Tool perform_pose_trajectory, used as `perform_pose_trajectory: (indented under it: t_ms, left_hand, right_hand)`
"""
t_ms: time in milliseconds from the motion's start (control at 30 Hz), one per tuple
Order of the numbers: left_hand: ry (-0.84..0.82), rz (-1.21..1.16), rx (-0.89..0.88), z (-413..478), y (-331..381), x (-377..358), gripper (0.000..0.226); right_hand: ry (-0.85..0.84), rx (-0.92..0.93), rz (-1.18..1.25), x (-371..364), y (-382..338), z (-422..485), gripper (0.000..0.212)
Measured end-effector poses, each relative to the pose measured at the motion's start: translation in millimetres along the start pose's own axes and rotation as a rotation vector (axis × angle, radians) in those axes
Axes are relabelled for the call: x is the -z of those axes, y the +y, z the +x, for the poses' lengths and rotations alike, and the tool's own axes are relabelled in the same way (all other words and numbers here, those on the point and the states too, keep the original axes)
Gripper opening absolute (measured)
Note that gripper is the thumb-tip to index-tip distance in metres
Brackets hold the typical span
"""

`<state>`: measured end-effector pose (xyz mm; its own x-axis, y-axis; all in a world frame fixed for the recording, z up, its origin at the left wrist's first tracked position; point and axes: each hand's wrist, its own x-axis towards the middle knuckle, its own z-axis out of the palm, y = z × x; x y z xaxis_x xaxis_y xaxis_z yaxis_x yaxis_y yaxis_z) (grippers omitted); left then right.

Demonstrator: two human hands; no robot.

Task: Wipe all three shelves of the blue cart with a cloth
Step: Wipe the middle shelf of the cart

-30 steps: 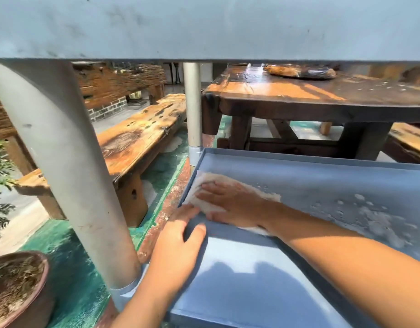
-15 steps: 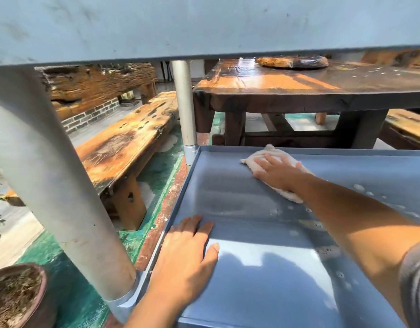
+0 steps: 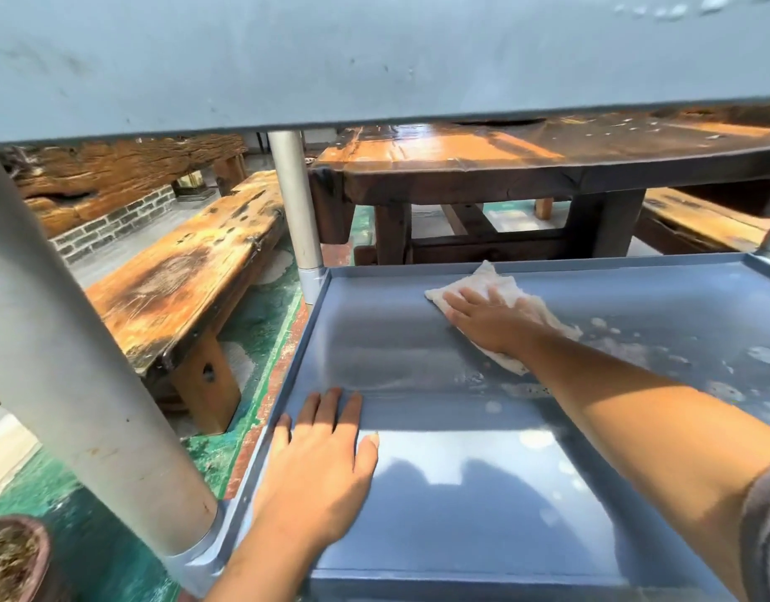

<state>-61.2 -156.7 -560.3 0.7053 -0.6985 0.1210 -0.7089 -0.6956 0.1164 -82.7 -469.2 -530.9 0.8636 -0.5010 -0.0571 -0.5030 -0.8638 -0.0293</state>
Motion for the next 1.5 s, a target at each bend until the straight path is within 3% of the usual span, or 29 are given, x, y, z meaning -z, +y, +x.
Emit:
perform_pose_trajectory:
  t_ms: [67, 167, 267, 400, 567, 801, 1001, 1068, 1135, 1201, 1368, 1502]
  left_hand:
    - [0.0, 0.001, 0.0, -1.3, 1.1, 1.9, 0.06]
    - [-0.022, -0.013, 0.005, -0.5, 2.0, 4.6, 0.069]
    - [-0.04, -0.026, 0.015, 0.3, 4.6, 6.3, 0.071]
    - [-0.058, -0.072, 0.036, 3.2, 3.5, 8.7, 0.076]
    - [-0.069, -0.069, 0.076, 5.2, 5.7, 7.2, 0.067]
    - [-0.135, 0.064, 0.03, 7.3, 4.7, 4.3, 0.079]
    - [-0.209, 0.15, 0.075, 17.8, 14.3, 6.8, 0.058]
    - [-0.099, 0.091, 0.067, 19.9, 32.3, 5.9, 0.044]
    - [0.044, 0.004, -0.064, 23.5, 58.0, 0.0, 0.023]
    - [0.101, -0.096, -0.127, 29.5, 83.2, -7.2, 0.016]
    - [0.119, -0.418, -0.057, 48.7, 97.3, -14.6, 0.028]
    - [-0.066, -0.849, 0.147, 49.8, 93.3, -8.1, 0.053]
  right_hand:
    - [0.079, 0.102, 0.007, -4.3, -20.9, -17.7, 0.057]
    - [-0.03, 0.192, 0.144, -4.4, -42.9, -49.3, 0.057]
    - [-0.031, 0.416, 0.076, -16.2, -51.8, -87.3, 0.062]
    - [-0.136, 0.506, 0.133, -24.2, -43.2, -129.8, 0.052]
    - [-0.11, 0.704, 0.071, -26.9, -5.6, -186.9, 0.05]
    - [-0.2, 0.659, 0.115, -14.6, 83.5, -235.1, 0.048]
    - [-0.207, 0.535, 0.124, -10.4, 141.1, -256.6, 0.047]
    - [-0.217, 0.523, 0.13, -11.8, 131.9, -254.5, 0.046]
    - [-0.228, 0.521, 0.141, -13.2, 118.3, -251.4, 0.046]
    - [-0.239, 0.542, 0.15, -12.3, 102.4, -247.7, 0.046]
    - [-0.259, 0.72, 0.187, -10.0, 35.5, -236.1, 0.046]
    - [-0.272, 0.826, 0.198, -9.6, -10.7, -227.9, 0.046]
